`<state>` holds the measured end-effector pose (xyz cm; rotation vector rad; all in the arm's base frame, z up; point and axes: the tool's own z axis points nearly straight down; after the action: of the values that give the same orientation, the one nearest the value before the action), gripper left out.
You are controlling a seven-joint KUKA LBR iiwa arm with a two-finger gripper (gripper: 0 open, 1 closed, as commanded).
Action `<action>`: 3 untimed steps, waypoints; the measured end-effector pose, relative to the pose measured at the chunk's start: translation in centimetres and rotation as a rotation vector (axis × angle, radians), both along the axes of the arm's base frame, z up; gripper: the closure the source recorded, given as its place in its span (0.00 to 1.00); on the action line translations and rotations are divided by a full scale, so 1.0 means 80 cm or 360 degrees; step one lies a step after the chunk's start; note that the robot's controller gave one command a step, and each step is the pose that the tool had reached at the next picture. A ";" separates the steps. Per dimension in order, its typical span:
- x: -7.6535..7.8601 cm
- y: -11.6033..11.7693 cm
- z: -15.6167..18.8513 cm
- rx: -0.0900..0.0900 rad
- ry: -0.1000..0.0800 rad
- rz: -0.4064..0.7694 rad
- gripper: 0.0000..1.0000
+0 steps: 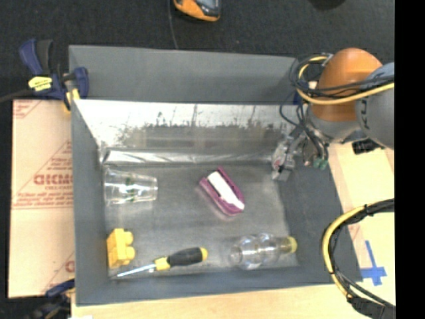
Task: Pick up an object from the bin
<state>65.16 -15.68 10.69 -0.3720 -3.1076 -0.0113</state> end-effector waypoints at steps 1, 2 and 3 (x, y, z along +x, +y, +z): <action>0.001 0.000 0.029 -0.0001 -0.0003 0.0001 1.00; 0.001 -0.001 0.067 -0.0001 -0.0006 0.0002 1.00; 0.003 -0.001 0.086 -0.0003 -0.0015 0.0003 1.00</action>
Offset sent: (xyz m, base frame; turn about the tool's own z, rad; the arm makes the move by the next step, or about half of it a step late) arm 0.0009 -0.0005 0.0686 -0.0005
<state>65.37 -15.78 17.59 -0.3702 -3.1177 -0.0100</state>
